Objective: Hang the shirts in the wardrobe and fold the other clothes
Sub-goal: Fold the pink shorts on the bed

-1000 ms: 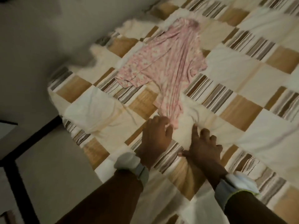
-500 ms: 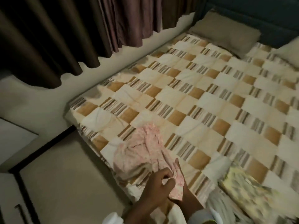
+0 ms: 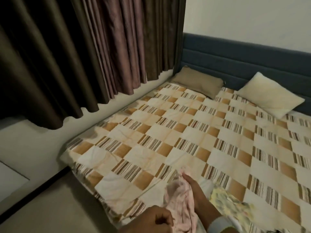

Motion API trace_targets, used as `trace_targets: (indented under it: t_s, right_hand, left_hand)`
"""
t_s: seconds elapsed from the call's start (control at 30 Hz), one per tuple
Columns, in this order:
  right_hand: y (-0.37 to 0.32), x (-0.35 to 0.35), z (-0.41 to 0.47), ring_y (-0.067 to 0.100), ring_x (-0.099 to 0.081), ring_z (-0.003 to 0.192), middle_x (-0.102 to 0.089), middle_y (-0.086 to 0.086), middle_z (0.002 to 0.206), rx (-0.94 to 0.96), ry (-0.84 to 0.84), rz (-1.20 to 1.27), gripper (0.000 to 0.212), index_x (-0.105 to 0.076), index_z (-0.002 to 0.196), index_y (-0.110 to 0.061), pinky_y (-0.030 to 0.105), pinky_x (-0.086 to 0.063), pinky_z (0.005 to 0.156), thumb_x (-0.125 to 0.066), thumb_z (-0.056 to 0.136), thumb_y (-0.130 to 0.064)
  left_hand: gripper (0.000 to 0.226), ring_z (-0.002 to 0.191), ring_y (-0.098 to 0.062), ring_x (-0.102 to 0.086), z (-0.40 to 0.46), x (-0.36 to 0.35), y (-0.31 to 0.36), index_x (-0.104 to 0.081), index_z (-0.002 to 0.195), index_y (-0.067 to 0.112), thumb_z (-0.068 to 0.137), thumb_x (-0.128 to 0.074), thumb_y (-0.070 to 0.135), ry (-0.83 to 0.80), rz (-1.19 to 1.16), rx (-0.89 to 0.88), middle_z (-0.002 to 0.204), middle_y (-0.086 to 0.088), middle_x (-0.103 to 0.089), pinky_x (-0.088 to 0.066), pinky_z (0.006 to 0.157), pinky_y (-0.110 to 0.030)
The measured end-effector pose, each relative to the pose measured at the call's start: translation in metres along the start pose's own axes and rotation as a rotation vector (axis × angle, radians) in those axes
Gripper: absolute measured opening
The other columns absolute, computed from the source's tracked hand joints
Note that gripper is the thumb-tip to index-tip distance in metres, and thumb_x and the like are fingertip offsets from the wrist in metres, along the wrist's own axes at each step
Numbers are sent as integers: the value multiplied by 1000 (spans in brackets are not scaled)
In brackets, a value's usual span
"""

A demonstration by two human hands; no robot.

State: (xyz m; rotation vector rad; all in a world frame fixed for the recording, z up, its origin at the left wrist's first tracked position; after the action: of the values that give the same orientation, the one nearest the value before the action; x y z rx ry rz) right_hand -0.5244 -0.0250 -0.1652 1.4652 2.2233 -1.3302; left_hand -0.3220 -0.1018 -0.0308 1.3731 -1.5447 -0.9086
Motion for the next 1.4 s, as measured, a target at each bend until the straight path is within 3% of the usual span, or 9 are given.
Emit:
trace_targets:
  t_s: [0.27, 0.43, 0.6, 0.77, 0.87, 1.0, 1.2, 1.33, 1.4]
  right_hand:
    - [-158, -135, -53, 28, -73, 96, -73, 16, 116, 273, -187, -115, 61, -61, 140, -7, 35, -59, 82, -79, 86, -30]
    - [-201, -175, -85, 29, -71, 100, -73, 16, 119, 272, -322, -418, 50, -67, 132, -10, 39, -58, 93, -70, 89, -35]
    - [-229, -189, -105, 26, -71, 113, -72, 6, 127, 335, -294, -767, 67, -55, 140, -19, 36, -58, 95, -76, 78, -37]
    - [-237, -177, -100, 34, -66, 122, -69, 12, 133, 398, -344, -726, 72, -55, 141, -11, 50, -50, 109, -84, 76, -27]
    - [-239, -159, -96, 36, -63, 126, -66, 13, 137, 400, -352, -669, 80, -53, 143, -12, 53, -46, 113, -87, 74, -31]
    - [-236, -144, -95, 26, -68, 119, -73, 2, 124, 451, -333, -692, 65, -55, 137, -17, 46, -51, 109, -80, 77, -24]
    - [-238, -126, -93, 23, -63, 122, -66, 3, 130, 537, -192, -788, 72, -54, 130, -29, 44, -49, 112, -86, 66, -35]
    - [-245, -115, -97, 15, -64, 119, -65, -5, 131, 461, -192, -1292, 75, -56, 135, -31, 37, -53, 108, -84, 72, -60]
    - [-248, -107, -96, 21, -64, 121, -66, -2, 136, 350, -113, -1705, 111, -59, 142, -24, 39, -53, 105, -68, 56, -94]
  left_hand:
    - [19, 100, -16, -66, 37, 100, 46, -66, 113, 35, 95, -71, 31, 540, 40, -118, 120, 8, -68, -55, 83, -32]
    - [85, 124, -20, -57, 42, 179, 96, -44, 144, 38, 70, -84, 48, 809, -76, -194, 146, 8, -47, -54, 85, -34]
    - [122, 136, -20, -49, 45, 205, 105, -36, 156, 39, 51, -86, 73, 780, -309, -100, 149, 14, -44, -51, 98, -53]
    - [88, 114, -31, -71, 56, 176, 96, -72, 119, 6, 58, -91, 66, 483, -202, -63, 114, -8, -78, -58, 92, -37]
    - [62, 111, -22, -72, 57, 168, 103, -72, 119, 11, 71, -85, 48, 483, -152, -92, 113, 1, -78, -59, 92, -32]
    - [43, 118, -40, -66, 52, 170, 120, -75, 120, 11, 84, -73, 34, 434, -177, -174, 124, -15, -73, -51, 98, -46]
    - [32, 104, -18, -75, 52, 153, 174, -75, 115, 24, 96, -66, 47, 361, 30, -217, 112, 3, -78, -59, 78, -29]
    - [32, 94, -24, -74, 57, 160, 195, -78, 98, 22, 93, -70, 53, 413, 93, -364, 101, -4, -76, -59, 81, -38]
    - [38, 81, -17, -69, 59, 161, 206, -76, 87, 19, 90, -71, 57, 400, 202, -396, 87, 2, -71, -53, 74, -33]
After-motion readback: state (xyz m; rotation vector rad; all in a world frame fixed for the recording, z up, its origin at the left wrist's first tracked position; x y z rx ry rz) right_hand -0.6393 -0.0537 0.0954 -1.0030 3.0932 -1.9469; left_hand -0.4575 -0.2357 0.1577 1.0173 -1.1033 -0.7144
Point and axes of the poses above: each hand's wrist, its own z-axis towards the middle knuckle, its own x-axis out of the back of the hand, y = z × x, the point moved 2 cm from there along z, towards the middle knuckle
